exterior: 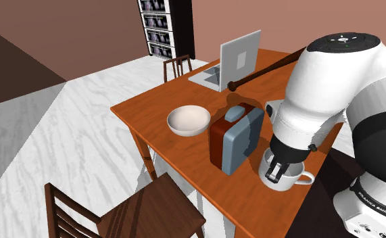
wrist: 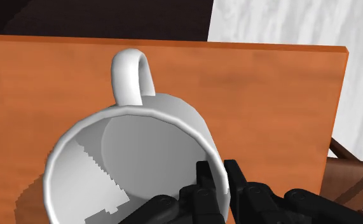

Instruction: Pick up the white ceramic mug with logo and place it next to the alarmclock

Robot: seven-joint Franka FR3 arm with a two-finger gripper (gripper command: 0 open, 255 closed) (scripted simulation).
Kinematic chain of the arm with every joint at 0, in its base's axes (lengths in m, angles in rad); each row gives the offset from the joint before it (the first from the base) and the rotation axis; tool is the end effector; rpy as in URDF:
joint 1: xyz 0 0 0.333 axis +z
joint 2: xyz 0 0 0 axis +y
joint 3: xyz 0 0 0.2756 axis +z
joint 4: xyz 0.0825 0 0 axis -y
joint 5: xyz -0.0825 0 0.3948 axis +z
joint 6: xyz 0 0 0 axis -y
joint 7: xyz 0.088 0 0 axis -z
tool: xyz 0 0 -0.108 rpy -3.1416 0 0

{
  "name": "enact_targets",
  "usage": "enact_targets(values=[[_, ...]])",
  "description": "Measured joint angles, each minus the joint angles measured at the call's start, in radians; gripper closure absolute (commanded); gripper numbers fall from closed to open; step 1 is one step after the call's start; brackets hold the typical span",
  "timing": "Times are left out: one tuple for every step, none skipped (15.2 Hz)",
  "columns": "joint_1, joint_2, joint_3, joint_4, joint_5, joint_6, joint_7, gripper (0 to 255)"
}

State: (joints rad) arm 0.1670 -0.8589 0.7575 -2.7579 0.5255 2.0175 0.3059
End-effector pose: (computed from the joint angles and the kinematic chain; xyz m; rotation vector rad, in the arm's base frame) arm 0.2377 0.2755 0.3582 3.0751 0.2745 0.0912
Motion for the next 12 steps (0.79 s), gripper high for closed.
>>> enact_targets(values=[[0.0,0.007,0.008,-0.007,0.006,0.014,0.0,255],[-0.001,0.016,0.017,-0.016,0.012,0.032,-0.001,255],[-0.003,0.029,0.03,-0.025,0.02,0.054,-0.001,255],[-0.003,0.038,0.04,-0.033,0.027,0.072,-0.001,255],[-0.002,0.04,0.045,-0.038,0.031,0.079,0.0,255],[-0.001,0.041,0.046,-0.041,0.033,0.083,0.0,255],[-0.001,0.042,0.048,-0.042,0.034,0.085,0.0,255],[-0.001,0.042,0.048,-0.043,0.034,0.086,0.0,255],[0.0,0.042,0.048,-0.044,0.035,0.087,0.0,255],[0.0,0.042,0.048,-0.044,0.035,0.087,0.0,255],[0.0,0.042,0.048,-0.044,0.035,0.087,0.0,255],[0.0,0.042,0.048,-0.044,0.035,0.087,0.0,0]])
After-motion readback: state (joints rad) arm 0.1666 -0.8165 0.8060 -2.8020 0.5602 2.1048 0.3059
